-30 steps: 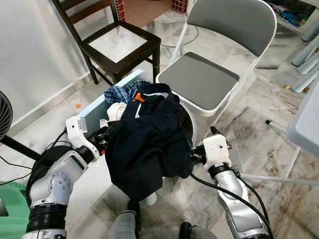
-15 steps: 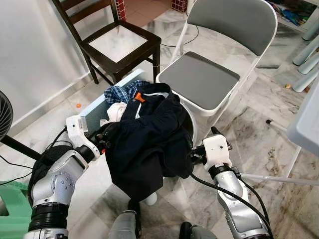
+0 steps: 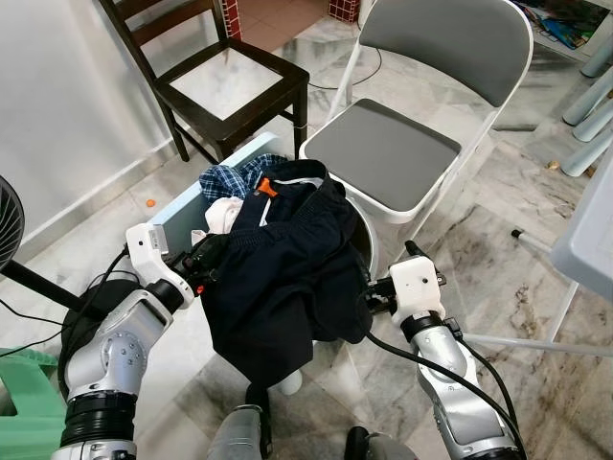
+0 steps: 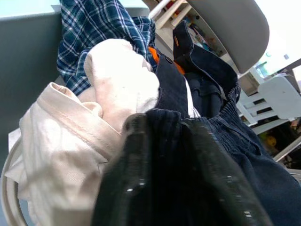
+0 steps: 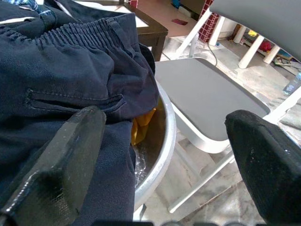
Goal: Hang hanger
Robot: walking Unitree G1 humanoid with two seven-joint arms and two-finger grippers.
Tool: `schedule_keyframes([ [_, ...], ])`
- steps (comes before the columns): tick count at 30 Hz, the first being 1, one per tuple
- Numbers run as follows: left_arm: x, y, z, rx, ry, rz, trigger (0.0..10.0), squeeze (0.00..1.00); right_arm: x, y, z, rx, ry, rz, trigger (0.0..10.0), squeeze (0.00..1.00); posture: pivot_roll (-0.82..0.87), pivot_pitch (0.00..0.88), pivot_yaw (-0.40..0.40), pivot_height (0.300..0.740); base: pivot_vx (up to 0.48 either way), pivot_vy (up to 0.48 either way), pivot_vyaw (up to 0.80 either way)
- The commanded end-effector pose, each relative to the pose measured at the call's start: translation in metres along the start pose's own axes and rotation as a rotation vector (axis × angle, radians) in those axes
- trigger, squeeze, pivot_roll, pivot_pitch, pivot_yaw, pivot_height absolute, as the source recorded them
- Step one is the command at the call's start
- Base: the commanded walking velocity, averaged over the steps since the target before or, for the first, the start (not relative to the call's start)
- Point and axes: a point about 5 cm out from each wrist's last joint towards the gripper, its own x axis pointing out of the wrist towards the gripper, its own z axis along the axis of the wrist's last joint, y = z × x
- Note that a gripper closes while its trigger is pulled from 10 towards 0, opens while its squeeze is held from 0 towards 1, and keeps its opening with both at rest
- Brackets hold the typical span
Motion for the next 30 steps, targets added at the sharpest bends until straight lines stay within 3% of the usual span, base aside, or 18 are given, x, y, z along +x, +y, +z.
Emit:
schedule_keyframes([
  [1,-0.003,0.003,-0.002,0.032,0.008,0.030,0.0,0.00,-0.002,0.002,-0.003,-0.007,0.010,0.010,10.0,0.00,0.13,0.297,0.008,0.740,0.000,0.000,0.00],
  [5,-0.002,0.001,0.000,0.102,-0.019,0.047,0.0,0.00,-0.002,0.002,-0.003,-0.007,0.010,0.009,10.0,0.00,0.13,0.297,0.005,0.740,0.000,0.000,0.00],
  [7,0.001,-0.006,0.006,0.219,-0.061,0.037,0.0,0.00,-0.002,0.002,-0.003,-0.007,0.010,0.011,10.0,0.00,0.13,0.299,0.003,0.740,0.000,0.000,0.00],
  [8,0.002,-0.013,0.009,0.330,-0.081,0.008,0.0,0.00,-0.002,0.002,-0.003,-0.007,0.009,0.011,10.0,0.00,0.13,0.300,0.003,0.740,0.000,0.000,0.00],
  [9,0.002,-0.013,0.009,0.330,-0.081,0.008,0.0,0.00,-0.002,0.002,-0.003,-0.007,0.009,0.011,10.0,0.00,0.13,0.300,0.003,0.740,0.000,0.000,0.00],
  [10,0.002,-0.018,0.011,0.404,-0.093,-0.016,0.0,0.00,-0.002,0.002,-0.003,-0.007,0.009,0.012,10.0,0.00,0.13,0.300,0.003,0.740,0.000,0.000,0.00],
  [13,-0.003,-0.057,0.002,0.565,-0.121,-0.242,0.0,0.00,-0.002,0.003,-0.003,-0.007,0.010,0.013,10.0,0.00,0.14,0.303,0.001,0.740,0.000,0.000,0.00],
  [14,-0.003,-0.057,0.002,0.565,-0.121,-0.242,0.0,0.00,-0.002,0.003,-0.003,-0.007,0.010,0.013,10.0,0.00,0.14,0.303,0.001,0.740,0.000,0.000,0.00],
  [16,-0.013,-0.068,-0.011,0.635,-0.094,-0.346,0.0,0.00,-0.002,0.003,-0.003,-0.006,0.010,0.015,10.0,0.00,0.14,0.304,0.000,0.740,0.000,0.000,0.00],
  [20,-0.026,-0.064,-0.031,0.668,-0.025,-0.390,0.0,0.00,-0.002,0.003,-0.004,-0.007,0.011,0.017,10.0,0.00,0.14,0.303,-0.004,0.740,0.000,0.000,0.00],
  [24,-0.034,-0.057,-0.045,0.651,0.032,-0.391,0.0,0.00,-0.002,0.003,-0.004,-0.008,0.011,0.020,10.0,0.00,0.14,0.305,-0.009,0.740,0.000,0.000,0.00],
  [27,-0.046,-0.046,-0.068,0.670,0.138,-0.383,0.0,0.00,-0.001,0.003,-0.003,-0.012,0.010,0.028,10.0,0.00,0.14,0.307,-0.017,0.740,0.000,0.000,0.00],
  [30,-0.049,-0.043,-0.072,0.699,0.155,-0.371,0.0,0.00,0.000,0.003,-0.003,-0.014,0.009,0.031,10.0,0.00,0.14,0.307,-0.021,0.740,0.000,0.000,0.00],
])
